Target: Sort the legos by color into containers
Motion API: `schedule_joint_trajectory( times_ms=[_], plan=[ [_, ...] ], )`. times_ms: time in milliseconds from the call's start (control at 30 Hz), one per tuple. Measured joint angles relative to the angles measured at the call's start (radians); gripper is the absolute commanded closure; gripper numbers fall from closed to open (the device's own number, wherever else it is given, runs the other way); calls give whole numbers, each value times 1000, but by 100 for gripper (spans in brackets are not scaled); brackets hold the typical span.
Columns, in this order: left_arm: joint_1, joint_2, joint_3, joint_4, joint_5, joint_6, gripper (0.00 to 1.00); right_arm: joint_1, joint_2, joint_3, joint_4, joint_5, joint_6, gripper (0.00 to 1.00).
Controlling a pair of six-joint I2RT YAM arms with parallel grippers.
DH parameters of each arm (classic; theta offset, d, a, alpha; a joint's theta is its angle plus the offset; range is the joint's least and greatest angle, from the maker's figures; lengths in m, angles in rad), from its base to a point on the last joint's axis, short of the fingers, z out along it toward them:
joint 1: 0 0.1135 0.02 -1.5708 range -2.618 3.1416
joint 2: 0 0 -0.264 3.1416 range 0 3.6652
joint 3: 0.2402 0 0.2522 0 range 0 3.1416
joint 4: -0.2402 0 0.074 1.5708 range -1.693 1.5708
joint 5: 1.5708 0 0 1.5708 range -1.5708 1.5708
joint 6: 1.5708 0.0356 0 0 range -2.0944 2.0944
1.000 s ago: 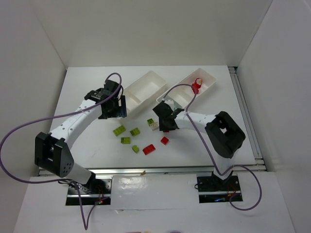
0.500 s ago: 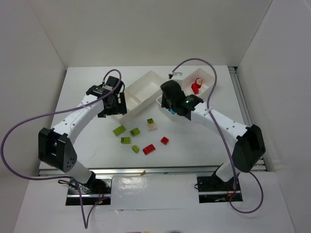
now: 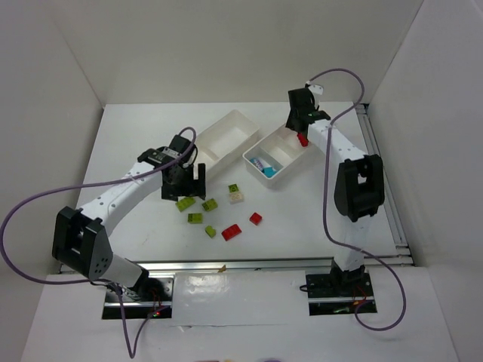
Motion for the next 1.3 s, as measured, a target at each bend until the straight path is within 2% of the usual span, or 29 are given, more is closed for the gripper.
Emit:
schedule_joint_trajectory(
  times_ms=[33,100,167,267,333,433,567,700,900,1100,1267,1300],
  plan=[
    [-8,-3,-13,4,10,0,1,-10,40,45,2,-9,-2,31],
    [-23,-9,-39,6,37,-2,1,-24,122,156,-8,-18,-5,18],
    [-29,-11,-54,11,62,-5,1,-31,165,223,-14,-25,-11,18],
    [-31,-14,-63,23,80,-8,2,-24,143,206,-17,-26,-18,23],
    [-32,-16,-63,29,81,-8,2,0,69,108,-10,-34,-21,24],
    [-32,-17,-63,37,74,-9,2,85,-134,-134,-19,-71,-25,30],
    [-32,-17,-56,39,48,-13,4,273,-393,-393,-39,-134,-8,32],
    [-32,-13,-36,39,14,-28,4,462,-516,-569,-64,-181,70,29],
    [-32,10,-6,39,-33,-29,4,529,-480,-674,-86,-215,113,25],
    [-32,19,-6,31,-76,-26,4,564,-352,-673,-73,-224,21,24],
    [-32,20,-6,28,-103,-26,4,585,-307,-675,-45,-246,-71,24],
    [-32,21,-6,28,-106,-26,4,585,-299,-675,-37,-247,-85,28]
  ],
)
